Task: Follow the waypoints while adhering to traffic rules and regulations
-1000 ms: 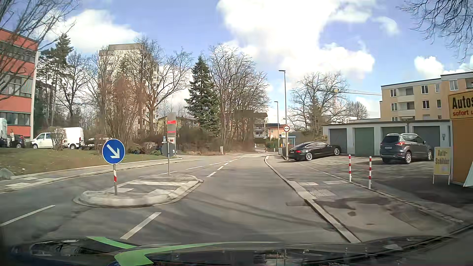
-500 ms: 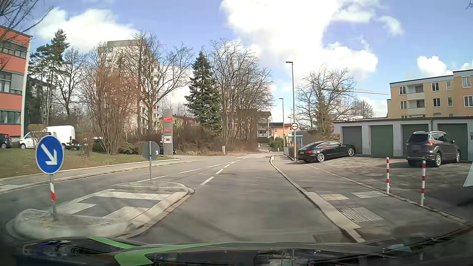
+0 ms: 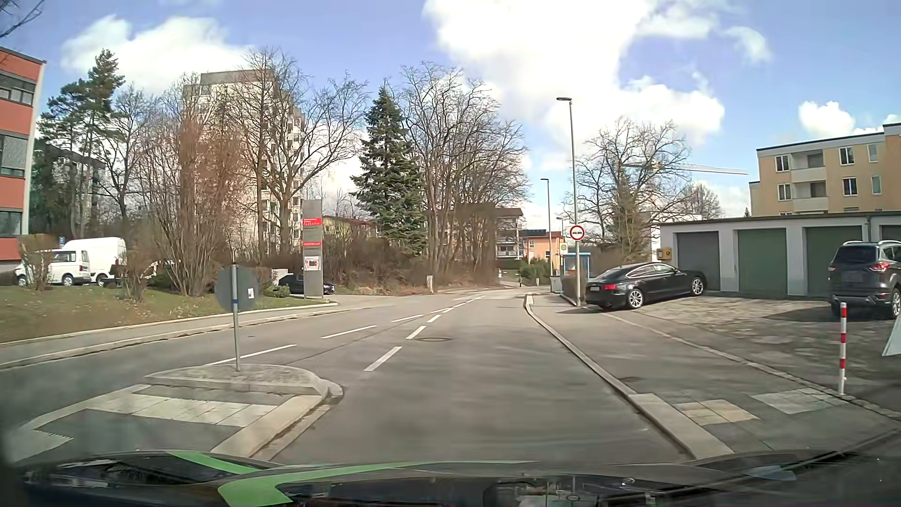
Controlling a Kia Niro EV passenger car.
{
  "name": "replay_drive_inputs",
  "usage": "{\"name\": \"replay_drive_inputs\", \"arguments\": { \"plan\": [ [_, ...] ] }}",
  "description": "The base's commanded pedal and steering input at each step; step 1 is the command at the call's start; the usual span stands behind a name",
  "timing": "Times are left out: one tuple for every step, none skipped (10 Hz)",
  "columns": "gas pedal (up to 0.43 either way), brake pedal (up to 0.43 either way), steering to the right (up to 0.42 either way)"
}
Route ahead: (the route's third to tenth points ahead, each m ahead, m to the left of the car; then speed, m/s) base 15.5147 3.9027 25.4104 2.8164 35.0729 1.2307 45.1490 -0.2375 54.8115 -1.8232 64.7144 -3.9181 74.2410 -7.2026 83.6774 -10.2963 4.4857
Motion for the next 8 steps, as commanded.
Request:
{"name": "replay_drive_inputs", "arguments": {
  "plan": [
    [0.0, 0.165, -0.02],
    [0.0, 0.171, -0.02],
    [0.0, 0.165, -0.02],
    [0.0, 0.146, -0.02],
    [0.0, 0.11, -0.02],
    [0.0, 0.073, -0.019],
    [0.0, 0.073, -0.018],
    [0.0, 0.061, -0.016]
  ]
}}
